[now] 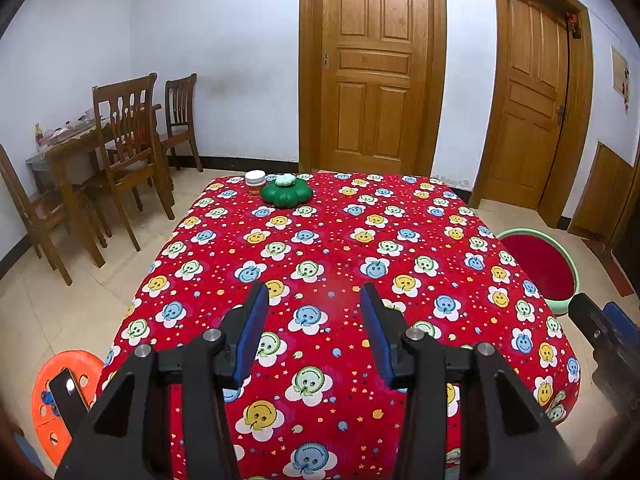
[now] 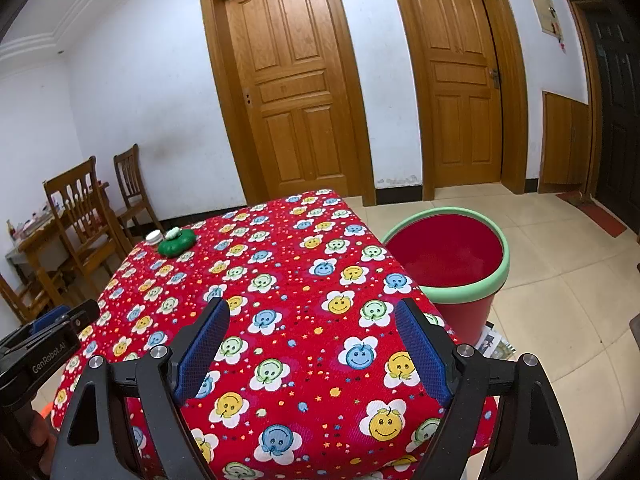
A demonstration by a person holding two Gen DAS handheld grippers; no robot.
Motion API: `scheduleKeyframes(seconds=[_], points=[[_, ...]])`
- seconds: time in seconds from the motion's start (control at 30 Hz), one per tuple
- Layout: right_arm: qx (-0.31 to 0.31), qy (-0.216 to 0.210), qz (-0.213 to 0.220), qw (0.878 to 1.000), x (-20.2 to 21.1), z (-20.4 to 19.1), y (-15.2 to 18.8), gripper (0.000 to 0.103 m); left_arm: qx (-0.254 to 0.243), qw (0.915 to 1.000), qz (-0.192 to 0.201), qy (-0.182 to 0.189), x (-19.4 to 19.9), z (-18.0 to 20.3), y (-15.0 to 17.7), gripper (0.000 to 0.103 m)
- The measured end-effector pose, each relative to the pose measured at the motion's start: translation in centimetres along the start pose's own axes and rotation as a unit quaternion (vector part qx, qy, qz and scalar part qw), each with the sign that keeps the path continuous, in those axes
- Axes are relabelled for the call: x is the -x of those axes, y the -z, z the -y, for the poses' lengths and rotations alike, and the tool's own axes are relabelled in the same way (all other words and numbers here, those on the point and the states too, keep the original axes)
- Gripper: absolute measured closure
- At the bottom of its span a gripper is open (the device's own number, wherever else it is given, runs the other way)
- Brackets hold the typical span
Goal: Collect trash
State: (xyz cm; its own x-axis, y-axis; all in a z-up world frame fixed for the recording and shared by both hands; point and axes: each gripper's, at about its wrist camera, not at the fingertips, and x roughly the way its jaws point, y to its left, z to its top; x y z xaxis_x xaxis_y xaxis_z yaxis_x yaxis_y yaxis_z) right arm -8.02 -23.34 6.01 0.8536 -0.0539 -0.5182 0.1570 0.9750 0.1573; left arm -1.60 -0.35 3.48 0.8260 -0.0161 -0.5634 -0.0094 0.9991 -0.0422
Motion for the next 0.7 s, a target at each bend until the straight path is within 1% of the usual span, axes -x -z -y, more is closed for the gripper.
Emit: scheduleKeyframes(seconds=[0.7], points=[[0.0, 0.0, 0.0, 1.0, -0.01, -0.02, 0.02, 0.017, -0.001, 1.0, 0.0, 0.0, 0.04, 0.03, -0.07, 0.056]])
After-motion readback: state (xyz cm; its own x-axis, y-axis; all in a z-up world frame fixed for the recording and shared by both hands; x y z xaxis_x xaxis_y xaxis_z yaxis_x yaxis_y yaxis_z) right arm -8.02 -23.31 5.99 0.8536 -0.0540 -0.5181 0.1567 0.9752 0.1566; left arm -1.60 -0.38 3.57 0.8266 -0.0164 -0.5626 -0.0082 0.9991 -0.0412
